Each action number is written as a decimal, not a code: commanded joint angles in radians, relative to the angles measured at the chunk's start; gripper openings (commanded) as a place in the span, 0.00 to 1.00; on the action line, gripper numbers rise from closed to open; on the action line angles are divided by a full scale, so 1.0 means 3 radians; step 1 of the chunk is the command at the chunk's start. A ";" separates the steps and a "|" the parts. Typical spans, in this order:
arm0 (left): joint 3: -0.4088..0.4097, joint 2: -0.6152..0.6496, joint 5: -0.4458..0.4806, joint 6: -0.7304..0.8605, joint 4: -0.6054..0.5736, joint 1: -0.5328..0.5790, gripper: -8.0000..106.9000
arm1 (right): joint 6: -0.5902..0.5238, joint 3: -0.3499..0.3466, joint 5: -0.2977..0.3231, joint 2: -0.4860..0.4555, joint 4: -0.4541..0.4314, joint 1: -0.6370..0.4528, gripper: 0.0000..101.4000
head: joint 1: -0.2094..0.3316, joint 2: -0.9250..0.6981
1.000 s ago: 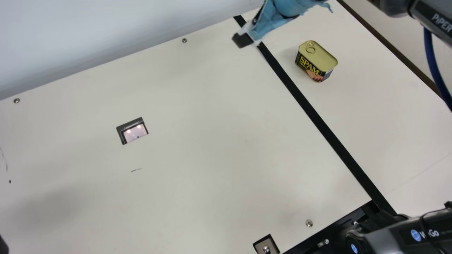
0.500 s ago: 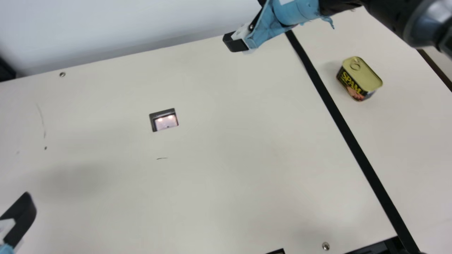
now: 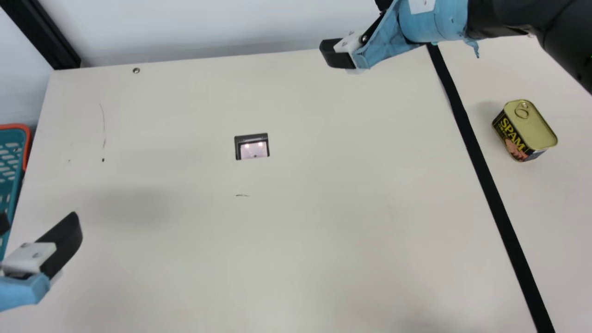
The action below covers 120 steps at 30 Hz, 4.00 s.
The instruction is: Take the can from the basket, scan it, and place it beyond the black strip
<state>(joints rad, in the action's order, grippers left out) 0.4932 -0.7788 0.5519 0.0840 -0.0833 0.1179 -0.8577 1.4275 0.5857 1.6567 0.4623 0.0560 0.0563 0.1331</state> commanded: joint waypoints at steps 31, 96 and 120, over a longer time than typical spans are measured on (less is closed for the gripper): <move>0.0000 0.0000 0.0000 0.0000 0.0000 0.0000 0.85 | 0.0080 -0.0018 -0.0060 -0.0088 -0.0220 0.0312 1.00 | -0.0026 0.0427; 0.0000 0.0000 0.0000 0.0000 0.0000 0.0000 0.85 | 0.1359 -0.2436 -0.1465 -0.2414 -0.1133 0.0361 1.00 | -0.0029 -0.0360; -0.0017 0.0186 -0.0235 -0.0369 0.0316 -0.0004 0.85 | 0.1755 -0.2577 -0.1667 -0.2617 -0.1567 0.0257 1.00 | -0.0029 -0.0360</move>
<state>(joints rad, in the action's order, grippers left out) 0.4911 -0.7329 0.4904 -0.0089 0.0000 0.1175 -0.3394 0.6642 0.0909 0.8855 0.0000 0.1351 0.0307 0.0307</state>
